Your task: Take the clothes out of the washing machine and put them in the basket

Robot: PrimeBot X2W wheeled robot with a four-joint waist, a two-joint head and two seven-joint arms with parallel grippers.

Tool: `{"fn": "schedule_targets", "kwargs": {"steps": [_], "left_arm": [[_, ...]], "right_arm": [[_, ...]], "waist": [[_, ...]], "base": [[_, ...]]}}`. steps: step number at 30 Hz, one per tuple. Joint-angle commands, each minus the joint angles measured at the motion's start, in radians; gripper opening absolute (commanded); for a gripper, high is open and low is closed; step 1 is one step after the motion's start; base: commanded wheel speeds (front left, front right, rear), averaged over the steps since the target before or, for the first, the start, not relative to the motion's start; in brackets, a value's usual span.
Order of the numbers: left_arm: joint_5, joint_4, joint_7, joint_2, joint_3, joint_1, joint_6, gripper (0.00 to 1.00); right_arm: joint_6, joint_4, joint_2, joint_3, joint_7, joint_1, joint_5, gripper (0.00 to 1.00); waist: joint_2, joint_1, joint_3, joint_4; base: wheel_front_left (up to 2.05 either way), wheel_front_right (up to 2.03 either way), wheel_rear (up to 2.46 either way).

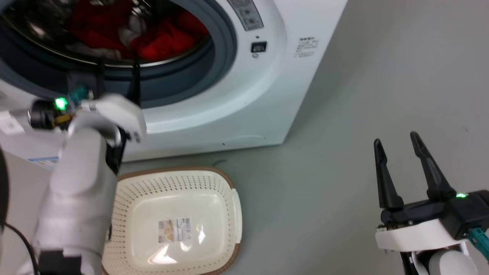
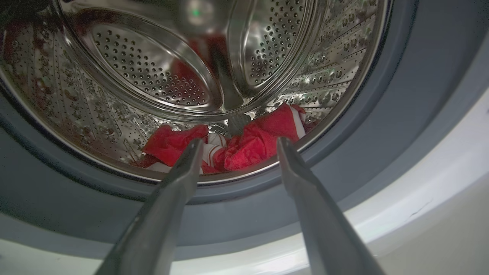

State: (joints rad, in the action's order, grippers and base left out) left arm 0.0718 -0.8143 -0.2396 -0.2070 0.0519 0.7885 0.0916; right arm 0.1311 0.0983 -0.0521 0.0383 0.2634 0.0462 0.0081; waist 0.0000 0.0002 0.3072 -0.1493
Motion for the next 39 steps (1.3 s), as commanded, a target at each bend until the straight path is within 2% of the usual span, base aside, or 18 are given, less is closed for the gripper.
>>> {"fn": "schedule_targets", "kwargs": {"steps": [1,11,18,31,39], "left_arm": [[-0.003,-0.044,0.015,-0.014,0.01,0.07,0.011,1.0],[-0.007,-0.225,0.154,-0.104,0.075,0.395,0.035,1.0],[0.043,-0.285,0.282,-0.136,0.129,0.554,0.037,1.0],[0.215,-0.286,0.601,-0.265,0.303,0.791,0.038,1.0],[0.284,-0.264,0.728,-0.302,0.39,0.854,0.038,1.0]], "right_arm": [[-0.001,0.01,0.003,0.0,0.002,0.029,0.011,1.0],[-0.001,0.028,0.003,0.018,0.002,0.127,0.072,1.0],[-0.001,0.047,0.003,0.029,0.002,0.168,0.095,1.0],[-0.001,0.073,0.003,0.04,0.002,0.212,0.144,1.0],[-0.001,0.076,0.003,0.035,0.002,0.224,0.164,1.0]], "waist": [[0.0,-0.0002,0.092,-0.064],[0.0,-0.0002,0.264,-0.153],[0.0,-0.0002,0.357,-0.185],[0.0,-0.0002,0.495,-0.235],[0.0,-0.0002,0.535,-0.233]], "base": [[0.0,0.0,0.0],[0.0,0.0,0.0],[0.0,0.0,0.0],[0.0,0.0,0.0],[0.0,0.0,0.0]]}}
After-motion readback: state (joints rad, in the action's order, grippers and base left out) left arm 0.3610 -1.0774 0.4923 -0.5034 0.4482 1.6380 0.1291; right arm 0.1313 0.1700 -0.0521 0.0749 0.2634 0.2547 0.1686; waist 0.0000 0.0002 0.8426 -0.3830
